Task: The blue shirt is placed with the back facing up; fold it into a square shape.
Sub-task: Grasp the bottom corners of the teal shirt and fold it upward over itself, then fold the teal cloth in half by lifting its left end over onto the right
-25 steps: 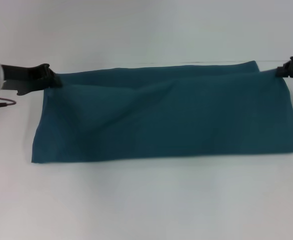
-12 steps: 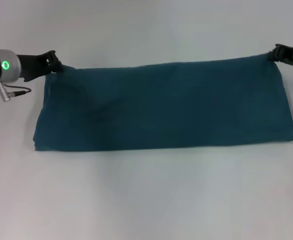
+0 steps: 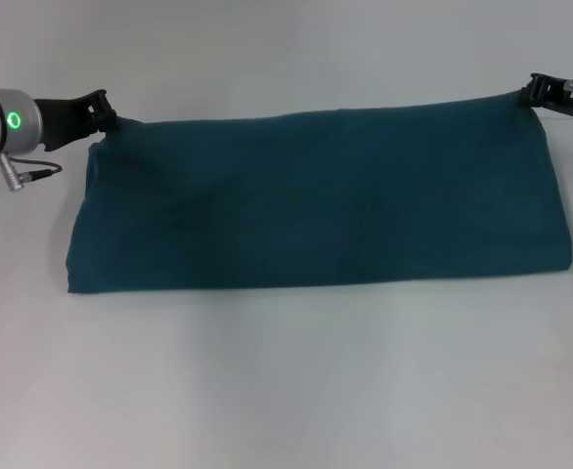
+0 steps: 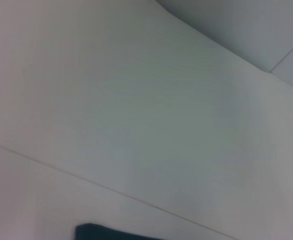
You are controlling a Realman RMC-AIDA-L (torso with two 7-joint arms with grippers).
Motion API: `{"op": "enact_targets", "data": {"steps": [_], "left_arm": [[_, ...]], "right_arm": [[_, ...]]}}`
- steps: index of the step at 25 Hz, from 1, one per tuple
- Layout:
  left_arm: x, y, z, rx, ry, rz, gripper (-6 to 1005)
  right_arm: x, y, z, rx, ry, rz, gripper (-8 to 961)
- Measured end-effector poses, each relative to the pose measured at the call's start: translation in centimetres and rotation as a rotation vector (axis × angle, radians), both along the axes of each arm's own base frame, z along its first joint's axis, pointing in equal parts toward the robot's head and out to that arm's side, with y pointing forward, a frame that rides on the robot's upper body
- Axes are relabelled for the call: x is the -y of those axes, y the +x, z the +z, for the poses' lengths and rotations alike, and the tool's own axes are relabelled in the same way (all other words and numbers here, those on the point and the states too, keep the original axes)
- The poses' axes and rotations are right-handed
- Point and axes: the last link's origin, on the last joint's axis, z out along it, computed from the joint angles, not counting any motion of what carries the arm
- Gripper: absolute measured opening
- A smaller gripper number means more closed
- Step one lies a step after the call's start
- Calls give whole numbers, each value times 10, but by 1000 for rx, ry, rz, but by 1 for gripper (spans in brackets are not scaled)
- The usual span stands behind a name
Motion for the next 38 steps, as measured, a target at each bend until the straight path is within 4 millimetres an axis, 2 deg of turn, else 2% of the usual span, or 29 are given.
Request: {"op": "enact_targets", "data": {"steps": [12,17,27,29,33,35,38], "left_arm": [[3,-10,4,15,33,45,34],[2,-10,5,14,39,44,42],[-1,-6,6,49,71,49,98],[-2,-5,6,61,78,54,312],[3,-7,5,112,77,61,392],[11,-11,7,154,55,57,433],[29,-19,12,234,17,36,493]], "right_arm": [[-7,-18,-7,31,-29,47,181],[-7,-17,-9,40,-27,43,190],[-15,-16,6,95,-11,54,208],[-18,-17,12,102,-4,57,232],[-18,-20,23,76,-20,68,319],[-9,-17,26,20,-59,68,363],[17,-5,29,-125,-121,78,428]]}}
